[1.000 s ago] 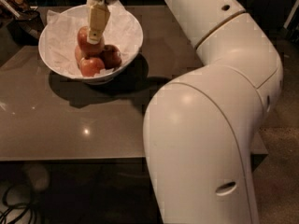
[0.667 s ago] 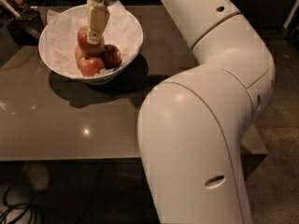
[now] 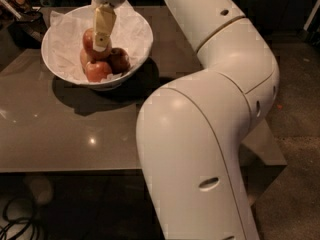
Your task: Pick apple from white bowl
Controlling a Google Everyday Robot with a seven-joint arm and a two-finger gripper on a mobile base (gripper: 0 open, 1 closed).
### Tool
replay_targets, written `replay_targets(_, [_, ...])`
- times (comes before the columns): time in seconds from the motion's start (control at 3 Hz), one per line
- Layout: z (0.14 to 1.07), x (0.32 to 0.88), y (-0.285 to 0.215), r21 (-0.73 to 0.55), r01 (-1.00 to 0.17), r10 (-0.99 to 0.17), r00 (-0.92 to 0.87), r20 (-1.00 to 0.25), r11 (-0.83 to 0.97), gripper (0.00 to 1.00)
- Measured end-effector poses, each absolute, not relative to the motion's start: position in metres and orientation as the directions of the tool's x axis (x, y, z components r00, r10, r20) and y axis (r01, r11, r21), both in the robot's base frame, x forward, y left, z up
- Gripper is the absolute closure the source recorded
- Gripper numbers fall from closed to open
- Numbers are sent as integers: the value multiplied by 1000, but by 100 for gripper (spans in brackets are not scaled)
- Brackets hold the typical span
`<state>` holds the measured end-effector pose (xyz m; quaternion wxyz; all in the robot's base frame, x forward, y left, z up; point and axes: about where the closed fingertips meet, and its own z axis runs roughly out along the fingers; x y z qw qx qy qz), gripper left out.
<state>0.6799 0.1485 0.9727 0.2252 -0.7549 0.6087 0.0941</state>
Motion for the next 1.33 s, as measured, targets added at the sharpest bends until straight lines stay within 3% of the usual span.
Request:
replay_targets(0.67, [961,687,157,-208,-964,-877,241,-415,-167,24])
replay_targets(1.33, [948,690,161,-184,-968,-881,235,-411,-173,24])
